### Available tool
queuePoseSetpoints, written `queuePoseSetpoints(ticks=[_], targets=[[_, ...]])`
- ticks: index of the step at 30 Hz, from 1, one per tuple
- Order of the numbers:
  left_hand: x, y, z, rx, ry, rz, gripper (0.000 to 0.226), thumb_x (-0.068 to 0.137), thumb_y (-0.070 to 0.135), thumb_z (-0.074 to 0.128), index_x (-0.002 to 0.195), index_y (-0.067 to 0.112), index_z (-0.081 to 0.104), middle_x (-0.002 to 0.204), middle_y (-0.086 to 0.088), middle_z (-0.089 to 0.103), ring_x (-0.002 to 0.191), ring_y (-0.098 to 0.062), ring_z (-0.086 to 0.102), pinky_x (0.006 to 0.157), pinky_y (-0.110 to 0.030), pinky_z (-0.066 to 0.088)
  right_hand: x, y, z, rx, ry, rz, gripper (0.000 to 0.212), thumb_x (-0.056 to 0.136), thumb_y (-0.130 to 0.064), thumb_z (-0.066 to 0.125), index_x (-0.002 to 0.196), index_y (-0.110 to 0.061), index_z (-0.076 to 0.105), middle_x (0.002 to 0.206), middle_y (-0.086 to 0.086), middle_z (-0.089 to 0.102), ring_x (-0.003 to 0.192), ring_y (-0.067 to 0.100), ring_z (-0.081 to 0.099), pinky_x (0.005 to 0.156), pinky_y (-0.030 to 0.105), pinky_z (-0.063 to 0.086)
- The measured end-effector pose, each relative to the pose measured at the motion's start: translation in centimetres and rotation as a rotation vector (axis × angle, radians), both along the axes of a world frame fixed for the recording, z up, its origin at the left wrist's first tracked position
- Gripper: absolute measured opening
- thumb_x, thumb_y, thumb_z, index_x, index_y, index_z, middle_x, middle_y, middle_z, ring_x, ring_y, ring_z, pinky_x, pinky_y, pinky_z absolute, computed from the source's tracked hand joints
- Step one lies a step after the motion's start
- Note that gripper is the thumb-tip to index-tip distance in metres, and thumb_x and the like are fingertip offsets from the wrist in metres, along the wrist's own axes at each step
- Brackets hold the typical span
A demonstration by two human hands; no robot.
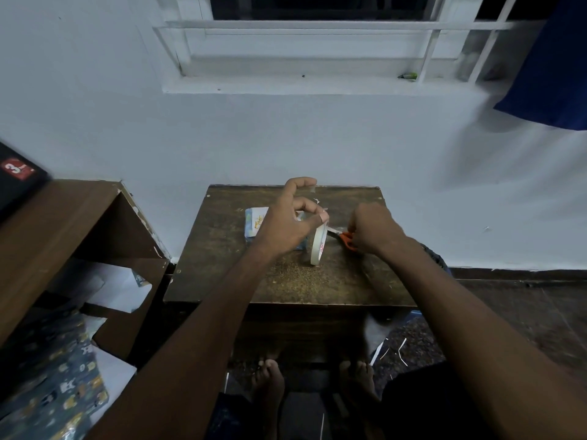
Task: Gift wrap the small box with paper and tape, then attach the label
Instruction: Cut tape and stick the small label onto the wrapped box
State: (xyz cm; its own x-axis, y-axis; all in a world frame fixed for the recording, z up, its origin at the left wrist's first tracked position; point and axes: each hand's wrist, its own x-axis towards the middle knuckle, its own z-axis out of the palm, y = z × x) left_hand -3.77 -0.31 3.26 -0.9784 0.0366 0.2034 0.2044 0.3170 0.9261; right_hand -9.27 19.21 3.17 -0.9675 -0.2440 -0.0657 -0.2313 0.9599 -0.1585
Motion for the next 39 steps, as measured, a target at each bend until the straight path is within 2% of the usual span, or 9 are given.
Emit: queuePoseSetpoints(ticks=[2,4,6,9,12,18,27,35,39], targets=[[0.1,0.1,0.2,0.022,-0.007,-0.007,0.06,0.093,0.017,0.08,0.144,0.024,0.048,0.095,0.004,0.08,0.116,0.007,0.062,0.102,-0.04,0.044,0.1,0.2,0.5,-0.021,0.04,-0.048,0.014,0.086,-0.017,0.078,0.098,-0.012,0.08,0.096,0.01,0.075,0.091,0.029,0.069,0.079,0.041,0.061],[0.0,0.2,0.4,0.048,-0.023,-0.02,0.059,0.093,0.017,0.079,0.143,0.024,0.048,0.096,0.003,0.08,0.115,0.003,0.064,0.105,-0.043,0.046,0.2,0.6,1.1,-0.184,0.057,-0.05,0.035,0.078,-0.016,0.082,0.112,-0.023,0.079,0.108,0.001,0.077,0.093,0.02,0.07,0.083,0.039,0.06],[0.0,0.3,0.4,0.073,-0.034,-0.036,0.06,0.093,0.017,0.079,0.144,0.025,0.047,0.096,0.0,0.08,0.114,-0.008,0.069,0.11,-0.055,0.047,0.6,0.9,2.3,-0.503,-0.099,0.105,0.059,0.072,-0.016,0.088,0.127,-0.032,0.073,0.117,-0.007,0.076,0.072,0.003,0.063,0.078,0.032,0.056],[0.0,0.2,0.4,0.093,-0.035,-0.046,0.064,0.092,0.018,0.08,0.145,0.025,0.046,0.095,0.0,0.08,0.114,-0.015,0.071,0.112,-0.061,0.045,1.9,0.9,3.6,-0.786,-0.288,0.3,0.051,0.082,-0.008,0.084,0.128,-0.028,0.074,0.111,-0.006,0.079,0.063,-0.007,0.06,0.067,0.014,0.047],[0.0,0.3,0.4,0.087,0.003,-0.042,0.069,0.089,0.014,0.083,0.146,0.023,0.044,0.094,0.002,0.08,0.113,-0.015,0.071,0.114,-0.057,0.044,2.4,0.8,3.7,-0.817,-0.286,0.285,0.024,0.09,-0.004,0.077,0.108,-0.02,0.082,0.082,-0.001,0.078,0.059,0.0,0.059,0.06,0.017,0.045],[0.2,1.2,0.4,0.267,0.008,0.084,0.073,0.085,0.005,0.085,0.145,0.018,0.045,0.092,-0.004,0.081,0.099,-0.023,0.077,0.103,-0.055,0.056,2.5,1.0,4.1,-0.867,-0.188,0.15,0.007,0.081,-0.013,0.088,0.085,-0.017,0.084,0.063,0.007,0.073,0.051,0.019,0.06,0.055,0.034,0.048],[1.0,2.9,1.9,0.505,-0.178,0.253,0.078,0.086,0.003,0.083,0.153,0.011,0.045,0.091,-0.001,0.082,0.095,-0.011,0.079,0.084,-0.02,0.057,3.3,1.1,4.8,-0.785,-0.031,0.184,0.008,0.08,-0.019,0.088,0.087,-0.02,0.085,0.067,-0.006,0.076,0.057,0.008,0.065,0.058,0.027,0.05],[1.0,3.2,2.0,0.522,-0.279,0.312,0.085,0.08,0.013,0.09,0.155,0.016,0.051,0.088,0.009,0.082,0.089,-0.002,0.077,0.077,-0.017,0.052,3.7,1.1,4.8,-0.734,0.058,0.225,0.014,0.08,-0.013,0.088,0.085,-0.026,0.084,0.056,-0.023,0.066,0.049,0.005,0.056,0.054,0.026,0.044],[0.7,3.0,1.7,0.441,-0.264,0.293,0.087,0.083,0.019,0.09,0.158,0.021,0.047,0.089,0.017,0.08,0.102,-0.001,0.073,0.079,-0.015,0.047,3.6,1.2,4.7,-0.725,0.111,0.251,0.019,0.078,-0.014,0.09,0.088,-0.028,0.085,0.064,-0.029,0.067,0.053,0.003,0.057,0.052,0.015,0.037]])
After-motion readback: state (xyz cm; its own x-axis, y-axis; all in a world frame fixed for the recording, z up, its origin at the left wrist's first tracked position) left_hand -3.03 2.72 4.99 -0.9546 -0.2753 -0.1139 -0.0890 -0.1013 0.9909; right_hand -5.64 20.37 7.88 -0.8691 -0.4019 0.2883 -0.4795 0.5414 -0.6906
